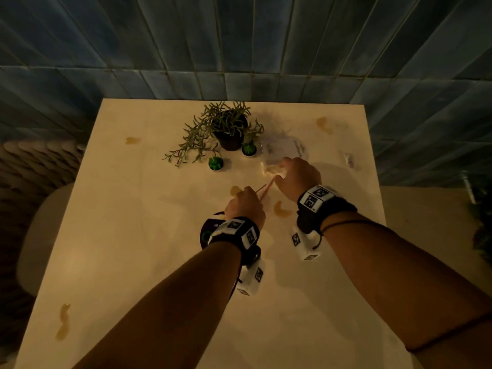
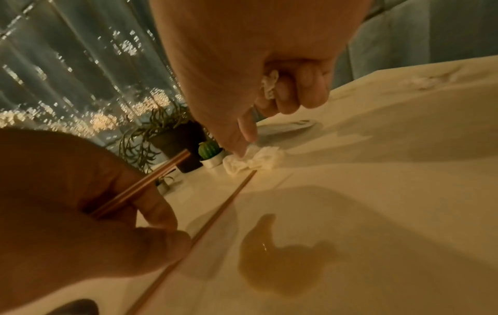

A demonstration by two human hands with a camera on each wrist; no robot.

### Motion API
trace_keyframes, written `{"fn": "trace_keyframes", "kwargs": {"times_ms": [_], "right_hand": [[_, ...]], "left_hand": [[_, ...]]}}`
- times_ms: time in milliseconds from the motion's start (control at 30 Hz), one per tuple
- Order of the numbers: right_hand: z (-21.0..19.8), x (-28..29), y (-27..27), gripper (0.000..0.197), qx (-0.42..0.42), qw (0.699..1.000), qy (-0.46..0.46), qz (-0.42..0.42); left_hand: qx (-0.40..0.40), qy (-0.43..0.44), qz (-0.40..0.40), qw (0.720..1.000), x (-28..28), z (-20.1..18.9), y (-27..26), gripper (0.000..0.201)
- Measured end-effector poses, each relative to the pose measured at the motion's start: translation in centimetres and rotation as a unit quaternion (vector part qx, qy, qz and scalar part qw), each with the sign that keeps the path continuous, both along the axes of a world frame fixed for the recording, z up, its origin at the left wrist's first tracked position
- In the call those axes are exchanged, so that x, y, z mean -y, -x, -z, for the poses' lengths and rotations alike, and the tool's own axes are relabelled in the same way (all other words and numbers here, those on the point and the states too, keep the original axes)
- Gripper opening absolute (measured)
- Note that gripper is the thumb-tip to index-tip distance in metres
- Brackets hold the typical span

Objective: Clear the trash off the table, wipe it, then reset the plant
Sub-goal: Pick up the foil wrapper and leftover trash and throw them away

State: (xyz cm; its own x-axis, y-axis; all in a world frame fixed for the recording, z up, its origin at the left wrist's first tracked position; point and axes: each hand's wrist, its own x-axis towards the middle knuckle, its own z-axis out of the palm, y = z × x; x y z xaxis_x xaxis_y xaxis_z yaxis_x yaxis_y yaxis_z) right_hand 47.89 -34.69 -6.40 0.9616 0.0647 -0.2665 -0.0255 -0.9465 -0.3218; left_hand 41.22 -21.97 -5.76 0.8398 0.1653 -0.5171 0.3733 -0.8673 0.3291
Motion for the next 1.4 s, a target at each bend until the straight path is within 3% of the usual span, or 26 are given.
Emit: {"fn": "trace_keyframes", "kwargs": {"times_ms": [167, 400, 500, 633, 700, 800, 933, 1133, 1233, 1300, 1400], "right_hand": [[1.5, -0.9, -1.0, 0.033, 0.01, 0.998, 0.051, -0.027], [2.2, -1.1, -1.2, 0.031, -0.002, 0.999, 0.025, -0.026], [1.7, -1.0, -1.1, 0.035, -0.023, 0.999, -0.014, -0.026], [0.4, -0.3, -0.5, 0.024, 0.029, 0.993, -0.113, -0.008], [-0.3, 0.7, -0.2, 0.035, 0.06, 0.985, -0.16, 0.026], [-1.0, 2.7, -0.1, 0.035, 0.061, 0.963, -0.239, 0.11], [-1.8, 5.2, -0.6, 0.019, 0.024, 0.898, -0.345, 0.272], [-0.4, 11.1, -1.1, 0.035, -0.046, 0.829, -0.349, 0.435], [0.6, 14.9, -1.6, 0.033, -0.076, 0.781, -0.375, 0.494], [1.0, 16.5, -2.2, 0.03, -0.09, 0.775, -0.376, 0.499], [1.2, 17.4, -3.4, 0.025, -0.109, 0.791, -0.343, 0.496]], "left_hand": [[-0.015, -0.009, 0.016, 1.0, 0.1, 0.5, -0.4, 0.021], [-0.049, 0.03, -0.005, 0.998, 0.2, 0.5, -1.0, 0.02], [-0.064, 0.056, -0.022, 0.996, 0.1, 0.4, -1.1, 0.019], [-0.076, 0.069, -0.009, 0.995, 0.1, 0.2, -1.3, 0.021], [-0.077, 0.063, 0.01, 0.995, 0.2, 0.2, -1.2, 0.022], [-0.072, 0.035, 0.036, 0.996, 0.2, 0.2, -0.8, 0.026], [-0.044, 0.008, 0.068, 0.997, -0.4, 0.3, -0.2, 0.026], [-0.008, 0.022, 0.065, 0.998, -1.6, 0.4, -0.2, 0.024], [0.003, 0.08, 0.073, 0.994, -2.1, 0.3, -0.1, 0.038], [-0.003, 0.128, 0.084, 0.988, -2.3, -0.1, -0.2, 0.049], [-0.012, 0.157, 0.104, 0.982, -1.8, -1.5, -1.2, 0.059]]}}
